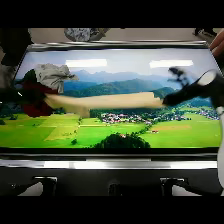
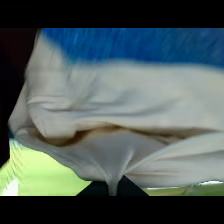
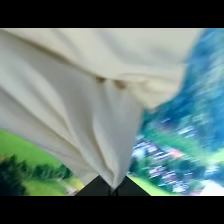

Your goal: Fold the shirts.

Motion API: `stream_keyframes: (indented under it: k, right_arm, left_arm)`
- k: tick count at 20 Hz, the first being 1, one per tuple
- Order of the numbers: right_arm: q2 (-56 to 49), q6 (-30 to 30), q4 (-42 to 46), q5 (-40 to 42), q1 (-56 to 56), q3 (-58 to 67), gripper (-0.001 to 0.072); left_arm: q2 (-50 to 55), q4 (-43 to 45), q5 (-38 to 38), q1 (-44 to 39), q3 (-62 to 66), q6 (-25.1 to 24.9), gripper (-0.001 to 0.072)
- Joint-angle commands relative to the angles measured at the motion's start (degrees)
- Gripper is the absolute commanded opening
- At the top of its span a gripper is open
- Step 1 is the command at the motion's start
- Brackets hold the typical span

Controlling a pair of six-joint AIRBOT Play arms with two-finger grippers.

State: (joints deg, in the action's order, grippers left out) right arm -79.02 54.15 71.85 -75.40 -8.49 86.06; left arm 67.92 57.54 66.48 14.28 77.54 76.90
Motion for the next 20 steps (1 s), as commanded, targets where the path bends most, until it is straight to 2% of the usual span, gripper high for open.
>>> stream_keyframes:
  k: [1,4,7,11,13,16,20]
  right_arm:
    - [13.42,-1.25,13.57,6.82,0.07,20.52,0.0033]
    - [26.10,0.50,17.38,13.77,0.07,28.11,0.0032]
    - [33.40,2.34,18.36,10.08,0.11,28.09,0.0032]
    - [34.95,2.40,20.92,5.62,0.11,28.09,0.0032]
    - [33.48,2.43,20.81,2.97,0.11,28.09,0.0032]
    - [27.21,2.38,20.76,-3.56,0.11,28.09,0.0032]
    - [8.00,0.50,18.97,-16.52,0.11,27.89,0.0030]
  left_arm:
    - [-10.69,0.07,-4.04,-0.55,23.80,0.68,0.0031]
    - [-18.14,0.92,-9.92,-0.44,35.71,4.11,0.0031]
    - [-23.30,0.96,-8.37,-0.44,36.48,8.04,0.0031]
    - [-24.39,0.94,-7.13,-0.44,36.52,8.22,0.0031]
    - [-23.45,0.96,-5.46,-0.44,36.50,8.22,0.0031]
    - [-18.32,2.56,2.14,-0.44,36.50,8.22,0.0030]
    - [-2.86,3.56,17.03,-1.03,33.31,7.89,0.0031]
